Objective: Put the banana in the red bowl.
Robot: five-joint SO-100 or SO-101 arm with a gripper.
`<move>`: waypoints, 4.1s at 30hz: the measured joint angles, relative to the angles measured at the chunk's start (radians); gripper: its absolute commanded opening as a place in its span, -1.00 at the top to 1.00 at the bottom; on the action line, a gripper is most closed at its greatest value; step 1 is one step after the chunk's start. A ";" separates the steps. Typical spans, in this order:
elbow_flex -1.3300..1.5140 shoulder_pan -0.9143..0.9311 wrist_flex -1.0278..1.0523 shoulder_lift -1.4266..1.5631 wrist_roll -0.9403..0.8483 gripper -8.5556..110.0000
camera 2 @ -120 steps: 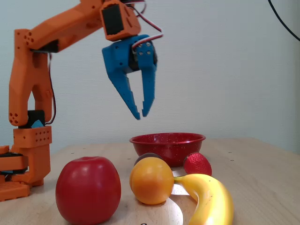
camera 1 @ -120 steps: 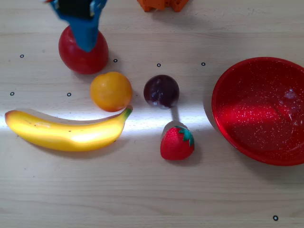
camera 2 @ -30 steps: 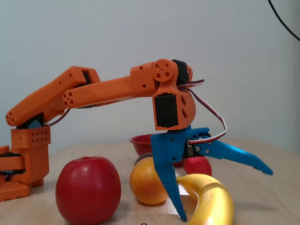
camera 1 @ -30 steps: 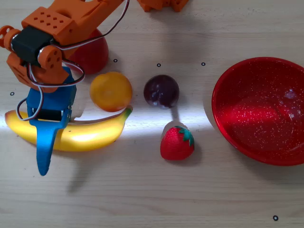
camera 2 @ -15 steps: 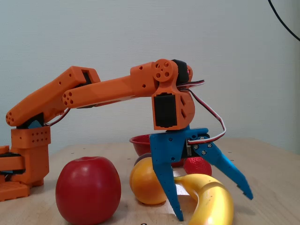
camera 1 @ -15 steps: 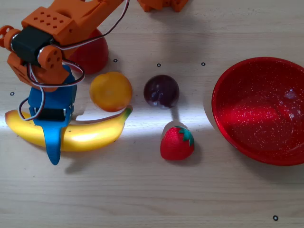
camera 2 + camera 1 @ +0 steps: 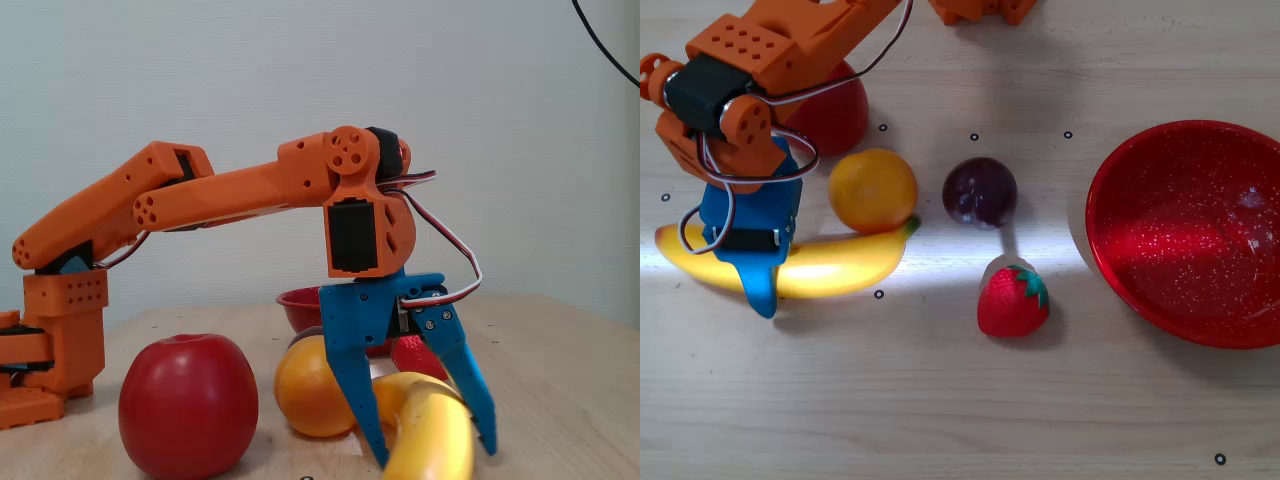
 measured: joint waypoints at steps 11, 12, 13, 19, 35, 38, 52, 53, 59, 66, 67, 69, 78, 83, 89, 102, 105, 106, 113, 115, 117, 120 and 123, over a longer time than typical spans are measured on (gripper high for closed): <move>-0.002 0.002 0.000 0.000 0.038 0.85; -0.003 0.002 0.000 0.000 0.038 0.85; -0.020 0.003 0.003 -0.002 0.037 0.85; -0.041 0.026 0.020 -0.003 -0.066 0.85; -0.104 0.149 0.115 0.400 -0.301 0.85; -0.101 0.156 0.126 0.476 -0.314 0.85; 0.518 0.344 0.078 1.035 -0.449 0.85; 0.560 0.373 0.058 1.068 -0.457 0.85; 0.782 0.541 -0.072 1.235 -0.561 0.85; 1.063 0.724 -0.273 1.370 -0.615 0.85; 1.089 0.752 -0.288 1.370 -0.615 0.85; 1.135 0.810 -0.308 1.370 -0.615 0.85; 1.250 1.000 -0.433 1.345 -0.532 0.85; 1.252 1.029 -0.449 1.227 -0.477 0.85; 1.252 1.028 -0.468 1.109 -0.451 0.71; 1.233 1.029 -0.482 1.006 -0.442 0.25; 1.193 1.029 -0.482 1.006 -0.469 0.43; 1.178 1.029 -0.480 1.011 -0.477 0.47; 1.015 1.015 -0.298 1.063 -0.520 0.69; 0.991 0.991 -0.261 1.091 -0.522 0.78; 0.986 0.962 -0.245 1.121 -0.522 0.85; 0.983 0.928 -0.224 1.160 -0.522 0.85; 0.986 0.899 -0.224 1.213 -0.522 0.85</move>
